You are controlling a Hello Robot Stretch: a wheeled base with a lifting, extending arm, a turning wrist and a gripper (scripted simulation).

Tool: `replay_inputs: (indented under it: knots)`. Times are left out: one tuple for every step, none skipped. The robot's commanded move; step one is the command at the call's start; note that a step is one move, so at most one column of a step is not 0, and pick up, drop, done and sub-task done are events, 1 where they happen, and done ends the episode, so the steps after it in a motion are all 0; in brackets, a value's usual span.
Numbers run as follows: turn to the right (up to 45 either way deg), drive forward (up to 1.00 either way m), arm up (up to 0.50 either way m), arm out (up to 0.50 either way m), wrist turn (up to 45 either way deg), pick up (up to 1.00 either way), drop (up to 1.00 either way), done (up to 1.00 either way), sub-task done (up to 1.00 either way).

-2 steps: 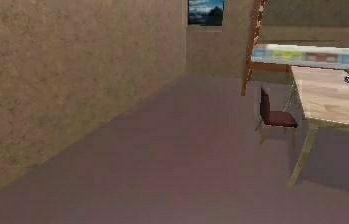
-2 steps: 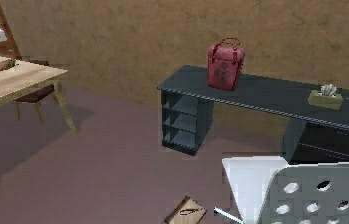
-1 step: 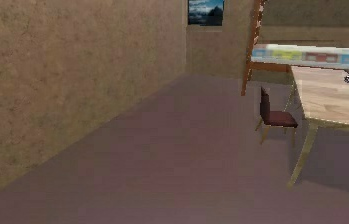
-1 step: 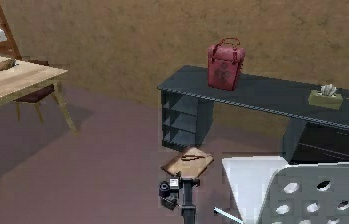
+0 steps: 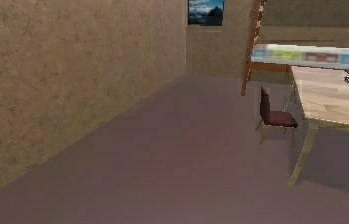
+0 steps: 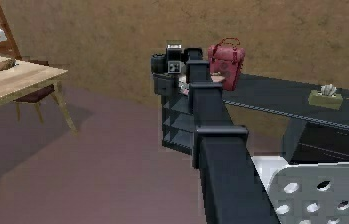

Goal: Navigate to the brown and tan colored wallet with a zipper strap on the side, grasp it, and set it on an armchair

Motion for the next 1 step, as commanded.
replay_inputs:
  knots:
    - [0.0, 0.0, 0.0, 0.0, -45.0, 0.0, 0.0, 0.0, 0.0]
